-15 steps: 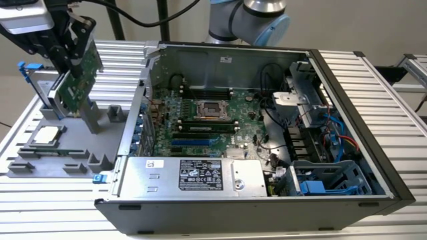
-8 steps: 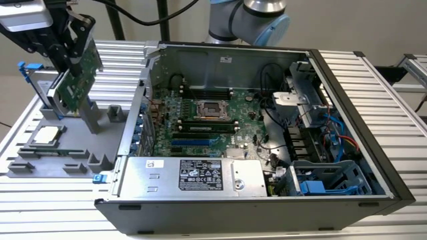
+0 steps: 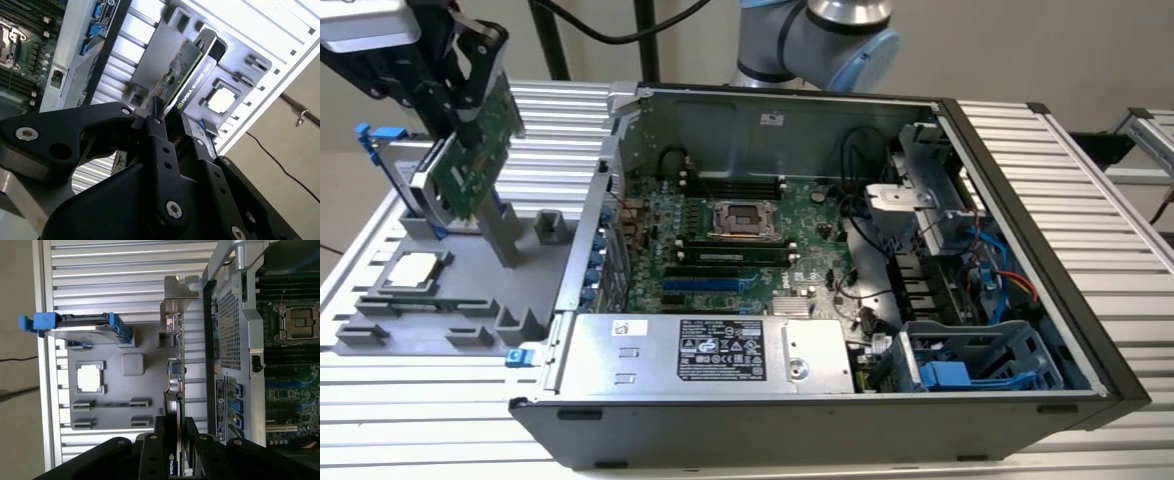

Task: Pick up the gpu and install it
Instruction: 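Pick up the gpu and move the gpu toward the slot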

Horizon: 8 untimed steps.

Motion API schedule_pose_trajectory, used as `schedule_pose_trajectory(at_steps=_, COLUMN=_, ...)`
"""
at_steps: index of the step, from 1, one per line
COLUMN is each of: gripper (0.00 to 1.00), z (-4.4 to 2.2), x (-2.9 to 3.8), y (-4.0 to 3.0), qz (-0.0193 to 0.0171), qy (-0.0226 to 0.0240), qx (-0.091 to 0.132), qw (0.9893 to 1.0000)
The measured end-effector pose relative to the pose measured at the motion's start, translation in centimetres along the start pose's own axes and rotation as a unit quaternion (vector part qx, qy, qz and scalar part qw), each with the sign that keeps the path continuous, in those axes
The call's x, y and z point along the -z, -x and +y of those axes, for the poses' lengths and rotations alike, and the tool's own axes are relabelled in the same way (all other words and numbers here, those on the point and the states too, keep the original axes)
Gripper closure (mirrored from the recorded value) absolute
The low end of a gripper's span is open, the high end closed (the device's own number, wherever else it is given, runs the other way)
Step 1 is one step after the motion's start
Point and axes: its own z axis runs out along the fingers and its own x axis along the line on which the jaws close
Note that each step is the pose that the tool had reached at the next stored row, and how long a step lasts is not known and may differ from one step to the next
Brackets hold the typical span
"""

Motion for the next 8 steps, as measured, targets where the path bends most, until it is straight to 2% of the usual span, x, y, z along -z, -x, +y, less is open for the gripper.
schedule_pose_trajectory(at_steps=8, gripper=1.00, z=0.03, x=0.70, y=0.00, qz=0.0000, qy=0.0000, qx=0.000, qw=1.0000)
